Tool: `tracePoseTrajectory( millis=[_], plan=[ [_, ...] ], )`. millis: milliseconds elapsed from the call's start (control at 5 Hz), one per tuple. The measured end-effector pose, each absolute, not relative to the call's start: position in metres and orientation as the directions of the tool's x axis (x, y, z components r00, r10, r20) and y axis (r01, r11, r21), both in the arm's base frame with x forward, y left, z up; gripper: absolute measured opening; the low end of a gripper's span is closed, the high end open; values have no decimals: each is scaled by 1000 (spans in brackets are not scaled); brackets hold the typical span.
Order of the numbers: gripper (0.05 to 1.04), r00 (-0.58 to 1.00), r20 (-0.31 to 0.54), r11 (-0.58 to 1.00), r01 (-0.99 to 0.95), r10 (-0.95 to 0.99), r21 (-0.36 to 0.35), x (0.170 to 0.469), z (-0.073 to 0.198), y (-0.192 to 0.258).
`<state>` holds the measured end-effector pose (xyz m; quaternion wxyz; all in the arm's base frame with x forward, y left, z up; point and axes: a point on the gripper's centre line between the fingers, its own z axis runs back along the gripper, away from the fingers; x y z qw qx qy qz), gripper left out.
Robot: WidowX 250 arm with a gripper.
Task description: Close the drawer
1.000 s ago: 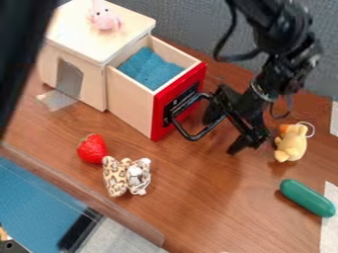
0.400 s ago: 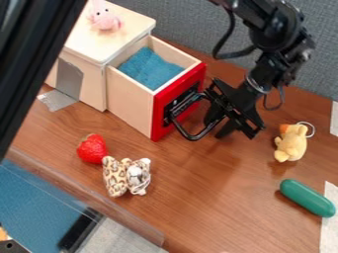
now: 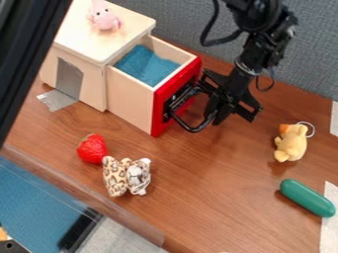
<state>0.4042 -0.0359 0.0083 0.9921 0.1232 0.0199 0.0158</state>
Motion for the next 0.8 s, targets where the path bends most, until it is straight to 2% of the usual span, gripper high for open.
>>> tracePoseTrajectory(
  millis=[800],
  plan=[
    [131, 990, -46, 921, -110, 137, 375, 396, 3, 18]
  ],
)
